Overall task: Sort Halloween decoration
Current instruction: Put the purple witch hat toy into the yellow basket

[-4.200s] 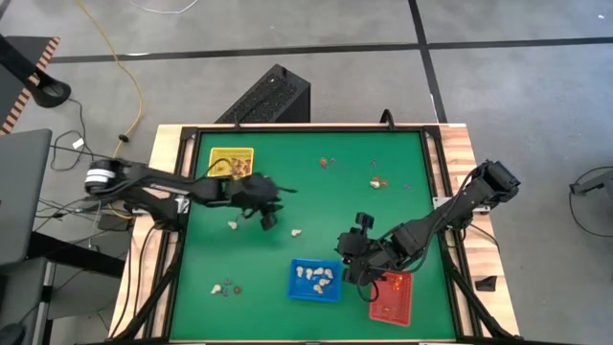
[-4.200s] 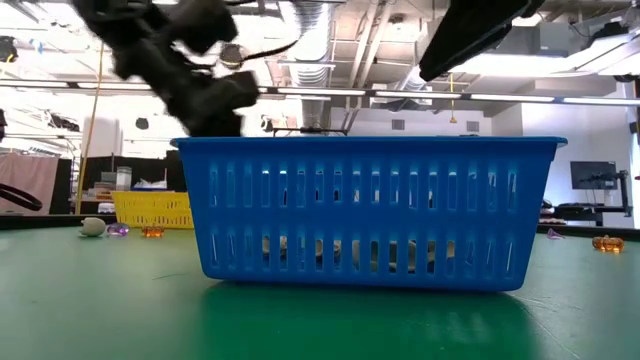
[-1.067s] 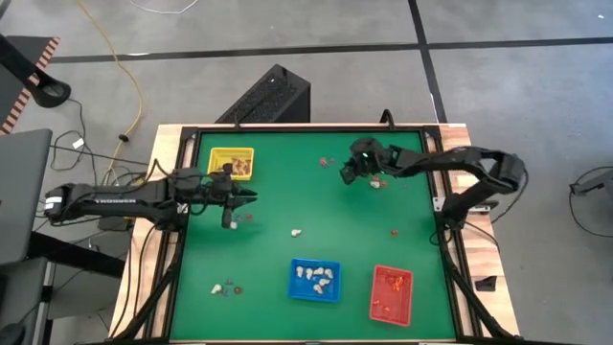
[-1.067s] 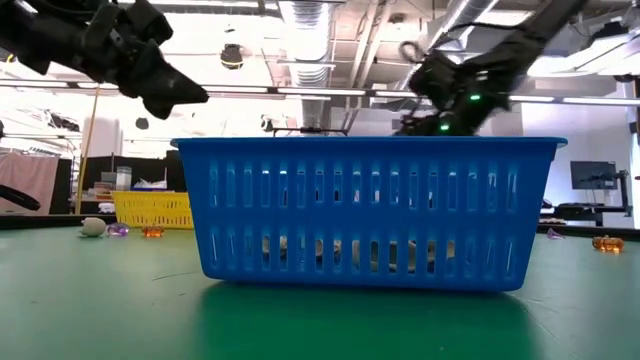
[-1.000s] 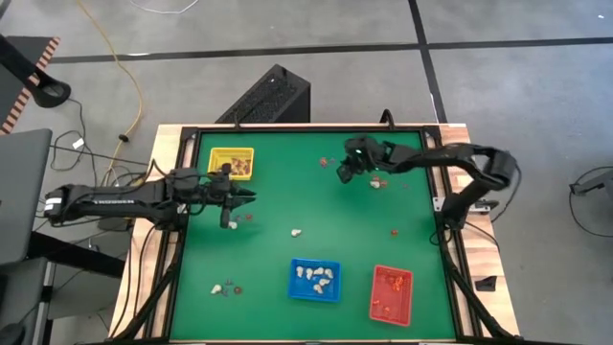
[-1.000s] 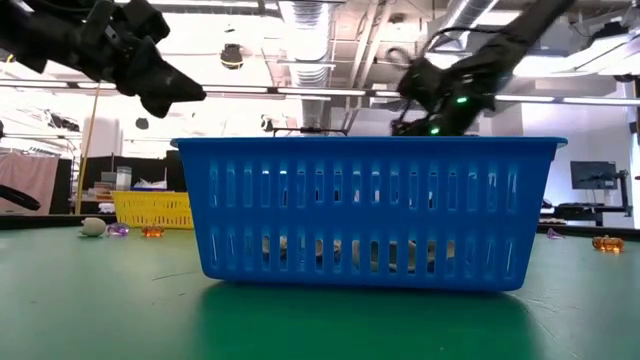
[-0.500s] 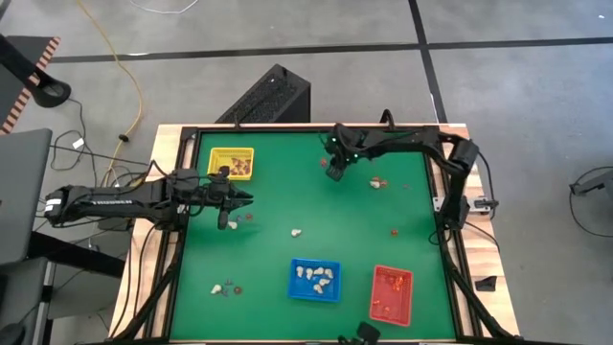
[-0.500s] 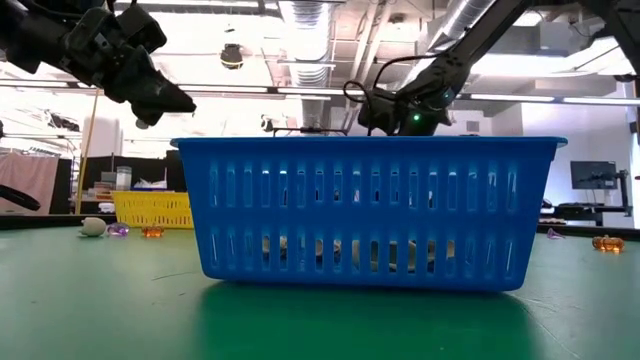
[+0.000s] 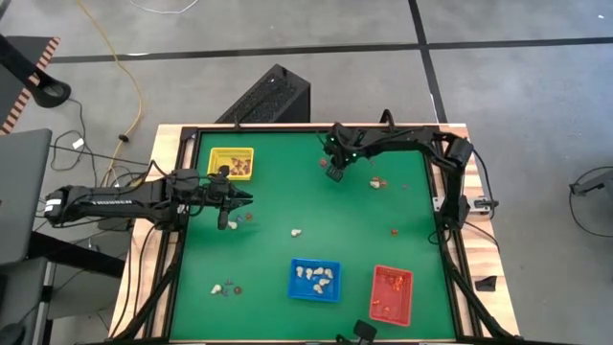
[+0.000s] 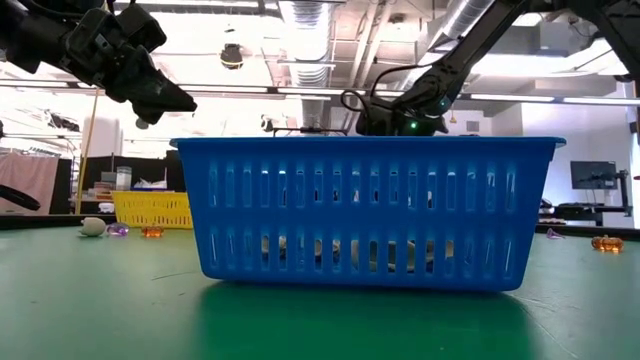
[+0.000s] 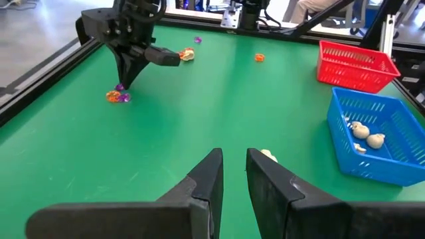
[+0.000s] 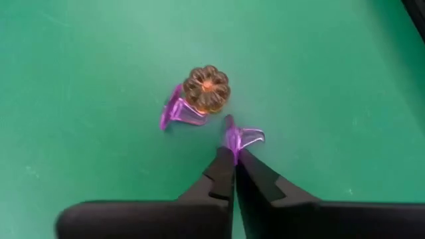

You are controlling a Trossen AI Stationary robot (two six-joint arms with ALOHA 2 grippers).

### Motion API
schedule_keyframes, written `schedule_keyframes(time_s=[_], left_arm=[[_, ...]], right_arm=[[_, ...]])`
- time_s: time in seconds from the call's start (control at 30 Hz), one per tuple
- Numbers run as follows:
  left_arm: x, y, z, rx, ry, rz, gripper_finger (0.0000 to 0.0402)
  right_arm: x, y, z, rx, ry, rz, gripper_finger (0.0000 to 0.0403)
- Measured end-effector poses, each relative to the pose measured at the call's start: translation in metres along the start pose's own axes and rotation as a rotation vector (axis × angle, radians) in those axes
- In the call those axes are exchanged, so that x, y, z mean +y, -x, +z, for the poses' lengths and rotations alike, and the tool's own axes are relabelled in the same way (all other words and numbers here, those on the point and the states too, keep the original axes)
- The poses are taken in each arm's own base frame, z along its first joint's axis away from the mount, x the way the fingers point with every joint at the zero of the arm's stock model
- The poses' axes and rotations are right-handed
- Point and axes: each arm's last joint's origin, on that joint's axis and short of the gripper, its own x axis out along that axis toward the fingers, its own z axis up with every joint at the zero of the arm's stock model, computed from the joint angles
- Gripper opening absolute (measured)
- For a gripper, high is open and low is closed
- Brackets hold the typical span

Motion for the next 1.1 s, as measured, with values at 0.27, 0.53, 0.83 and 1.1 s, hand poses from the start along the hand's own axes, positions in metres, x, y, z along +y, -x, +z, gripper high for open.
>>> schedule_keyframes(time_s=[0.27,0.53,0.83,1.1], left_arm=[[0.0,0.0,-0.001,0.007,-0.01,0.0,0.0055],[0.002,0.0,-0.006,0.059,-0.025,0.059,0.0055],[0.002,0.0,-0.007,0.065,-0.024,0.073,0.0055],[0.002,0.0,-0.006,0.063,-0.011,0.074,0.0055]], right_arm=[[0.008,0.001,0.001,-0.005,0.026,0.01,0.0018],[0.043,0.02,0.025,-0.086,0.089,0.042,0.0018],[0.093,0.061,0.074,-0.259,0.187,0.046,0.0018],[0.128,0.085,0.101,-0.529,0.235,0.1,0.0018]])
